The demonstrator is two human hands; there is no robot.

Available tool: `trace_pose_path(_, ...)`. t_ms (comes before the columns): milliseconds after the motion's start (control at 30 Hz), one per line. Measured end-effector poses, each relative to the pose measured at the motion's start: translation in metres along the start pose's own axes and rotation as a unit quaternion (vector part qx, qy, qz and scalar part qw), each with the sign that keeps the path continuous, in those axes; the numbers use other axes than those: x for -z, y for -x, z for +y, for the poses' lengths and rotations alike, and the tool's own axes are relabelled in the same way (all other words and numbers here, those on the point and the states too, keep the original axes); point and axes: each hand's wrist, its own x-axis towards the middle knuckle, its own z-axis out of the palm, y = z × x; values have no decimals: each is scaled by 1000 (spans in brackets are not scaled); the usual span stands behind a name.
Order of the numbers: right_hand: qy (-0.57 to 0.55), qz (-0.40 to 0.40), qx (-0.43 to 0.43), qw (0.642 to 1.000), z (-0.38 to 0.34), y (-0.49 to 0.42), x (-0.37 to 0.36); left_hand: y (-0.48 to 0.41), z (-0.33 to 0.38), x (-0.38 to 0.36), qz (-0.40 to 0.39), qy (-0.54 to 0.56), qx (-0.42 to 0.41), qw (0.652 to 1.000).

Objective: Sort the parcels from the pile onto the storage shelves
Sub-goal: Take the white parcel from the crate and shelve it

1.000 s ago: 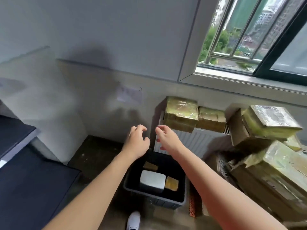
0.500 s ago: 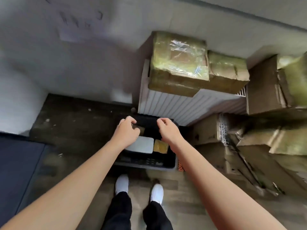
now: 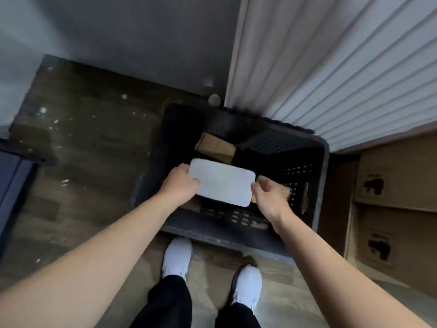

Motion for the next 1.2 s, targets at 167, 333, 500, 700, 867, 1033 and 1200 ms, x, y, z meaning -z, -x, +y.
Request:
trace_pose_path(167, -3, 0, -34, 999, 38, -56, -20, -60, -23, -27, -13, -4, 31, 999)
trace_pose_path(333, -32, -4, -57, 998, 57, -87, -36, -98, -38, -41, -70, 30, 42, 996)
trace_pose_path(500, -119, -9, -90, 989, 58, -104, -42, -110, -50, -38, -93, 84, 105, 987)
trace_pose_path(700, -172, -3, -117, 978, 54, -63, -42, -72, -66, -24, -60, 183, 182, 964)
trace_pose_path(867, -241, 54, -91, 965, 15, -6, -21, -10, -50, -8, 48, 304, 182, 934)
trace_pose_path(1033, -186, 47, -38, 981, -34, 50, 20, 57, -31, 23, 5, 357, 180, 917)
trace_pose_path(1200, -122, -52, 11, 991, -74, 115, 55, 134, -20, 60, -4, 356, 170, 919)
